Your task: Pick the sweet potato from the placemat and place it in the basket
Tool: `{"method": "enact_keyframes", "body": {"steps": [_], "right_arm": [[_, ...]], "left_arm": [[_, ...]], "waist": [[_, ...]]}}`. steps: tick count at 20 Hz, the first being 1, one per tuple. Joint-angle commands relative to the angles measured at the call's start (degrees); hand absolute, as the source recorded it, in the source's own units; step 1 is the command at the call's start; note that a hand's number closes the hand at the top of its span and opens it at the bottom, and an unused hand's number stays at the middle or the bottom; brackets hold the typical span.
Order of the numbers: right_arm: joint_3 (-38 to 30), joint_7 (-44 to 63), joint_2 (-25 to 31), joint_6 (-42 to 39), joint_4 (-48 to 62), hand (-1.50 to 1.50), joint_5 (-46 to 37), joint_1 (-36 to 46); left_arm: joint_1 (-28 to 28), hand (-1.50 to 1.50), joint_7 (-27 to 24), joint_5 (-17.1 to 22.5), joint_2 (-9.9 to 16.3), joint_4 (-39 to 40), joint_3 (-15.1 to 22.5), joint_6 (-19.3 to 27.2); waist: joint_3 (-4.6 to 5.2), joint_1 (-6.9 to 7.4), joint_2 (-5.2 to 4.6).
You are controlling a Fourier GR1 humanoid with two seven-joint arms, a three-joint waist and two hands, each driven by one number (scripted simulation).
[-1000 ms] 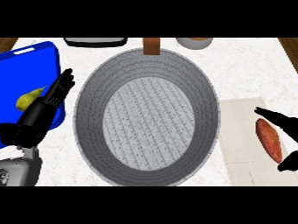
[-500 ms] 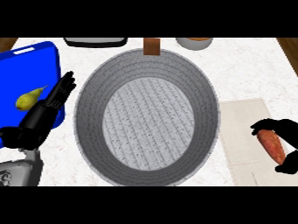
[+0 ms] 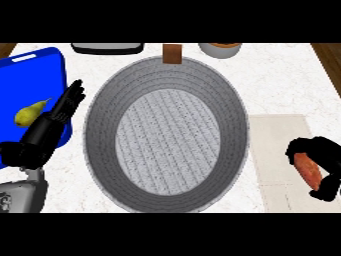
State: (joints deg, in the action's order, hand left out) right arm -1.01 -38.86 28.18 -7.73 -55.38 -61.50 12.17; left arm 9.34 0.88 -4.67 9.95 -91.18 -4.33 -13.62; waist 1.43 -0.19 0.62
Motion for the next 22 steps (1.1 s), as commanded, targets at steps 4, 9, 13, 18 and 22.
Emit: {"method": "enact_keyframes", "body": {"steps": [4, 9, 13, 18, 22], "right_arm": [[11.7, 15.84, -21.71, 3.57, -11.15, 1.5, -6.94, -4.32], [18.3, 23.11, -27.53, 4.16, -15.92, 1.5, -9.53, -7.13], [23.89, 26.85, -27.76, 4.03, -21.84, 1.5, -2.92, -11.97], [31.54, 30.86, -27.94, 10.23, -33.69, 1.5, 8.0, -16.28], [41.77, 37.75, -28.08, 18.6, -43.27, 1.5, 13.29, -20.92]], "left_arm": [[-0.89, 0.0, 0.46, -0.32, -0.26, 1.25, -0.08, 0.37], [-0.82, 0.0, 0.57, -0.23, -0.13, 0.17, -0.2, 0.47], [-0.1, 0.0, 0.46, 0.25, -0.47, 0.57, -0.77, 0.89], [-0.97, 0.0, 0.32, 0.02, 0.18, 0.99, -0.73, 0.29], [-1.06, 0.0, 0.52, -0.2, -0.12, 0.68, -0.6, 0.61]], "waist": [[-0.91, -1.29, 0.81], [-1.36, -0.76, 1.29], [-1.73, -1.51, 0.82], [-1.94, -2.05, 1.06], [-1.71, -2.66, 1.35]]}}
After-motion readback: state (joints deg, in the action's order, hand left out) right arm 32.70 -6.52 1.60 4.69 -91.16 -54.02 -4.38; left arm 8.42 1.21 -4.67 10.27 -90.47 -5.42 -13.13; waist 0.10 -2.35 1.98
